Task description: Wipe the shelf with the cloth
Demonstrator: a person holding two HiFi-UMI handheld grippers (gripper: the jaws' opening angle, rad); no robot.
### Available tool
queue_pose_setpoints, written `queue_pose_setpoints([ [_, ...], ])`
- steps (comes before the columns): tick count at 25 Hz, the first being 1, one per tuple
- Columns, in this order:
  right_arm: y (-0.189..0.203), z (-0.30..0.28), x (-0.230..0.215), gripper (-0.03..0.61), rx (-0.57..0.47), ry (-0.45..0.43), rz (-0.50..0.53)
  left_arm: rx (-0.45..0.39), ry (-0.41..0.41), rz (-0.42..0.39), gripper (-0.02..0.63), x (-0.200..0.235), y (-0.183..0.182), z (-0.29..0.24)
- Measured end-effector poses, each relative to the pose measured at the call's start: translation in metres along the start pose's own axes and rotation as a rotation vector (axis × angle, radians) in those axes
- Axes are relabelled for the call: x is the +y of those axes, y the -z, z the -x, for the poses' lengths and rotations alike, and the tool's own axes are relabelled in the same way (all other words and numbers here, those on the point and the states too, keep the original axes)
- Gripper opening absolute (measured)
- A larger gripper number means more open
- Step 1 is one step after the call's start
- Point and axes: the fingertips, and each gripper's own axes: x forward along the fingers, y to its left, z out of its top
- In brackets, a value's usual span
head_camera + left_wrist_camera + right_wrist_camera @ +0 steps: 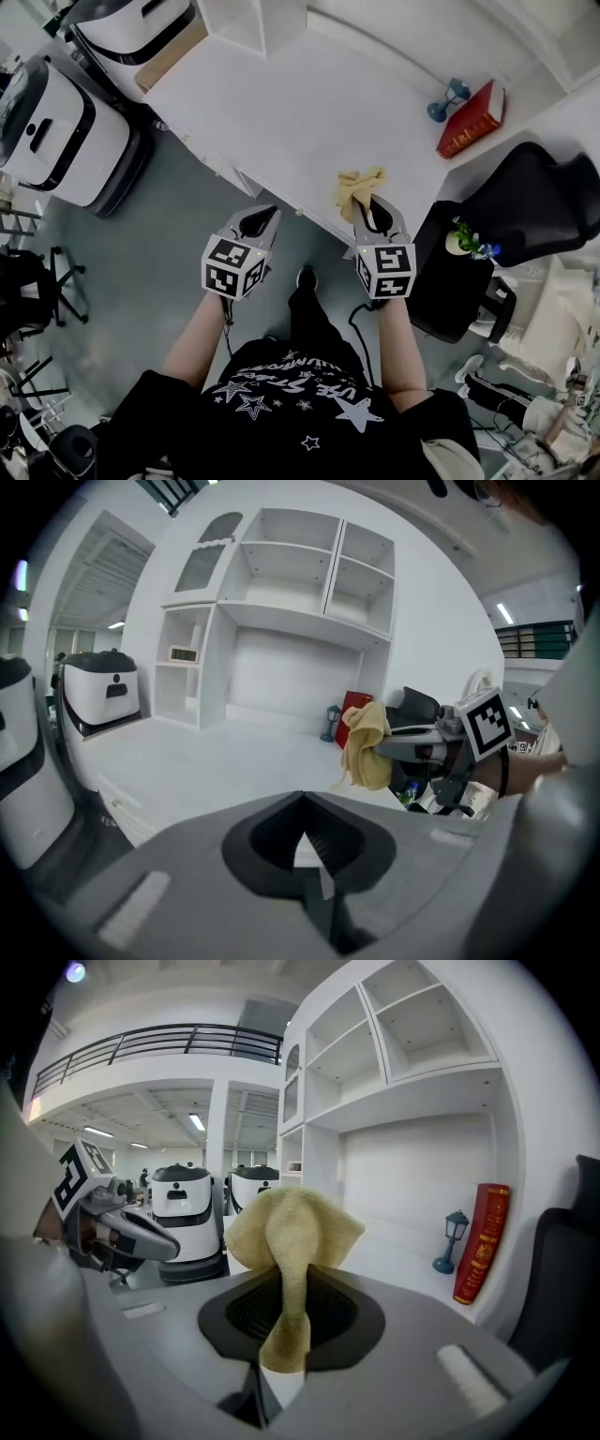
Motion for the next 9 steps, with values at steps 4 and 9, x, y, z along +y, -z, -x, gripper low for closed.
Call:
queue_pose_setpoints([
  [4, 0.01, 0.029, 0.033, 0.081, -0.003, -0.001, -0.002, 0.006, -0.007, 0.013, 0.002, -0.011, 0.03, 0.041],
  [9, 0.035, 0.073, 0.073, 0.081, 0.007, -0.005, -0.011, 0.003, -0.021, -0.005, 0.0, -0.03, 0.062, 0.09],
])
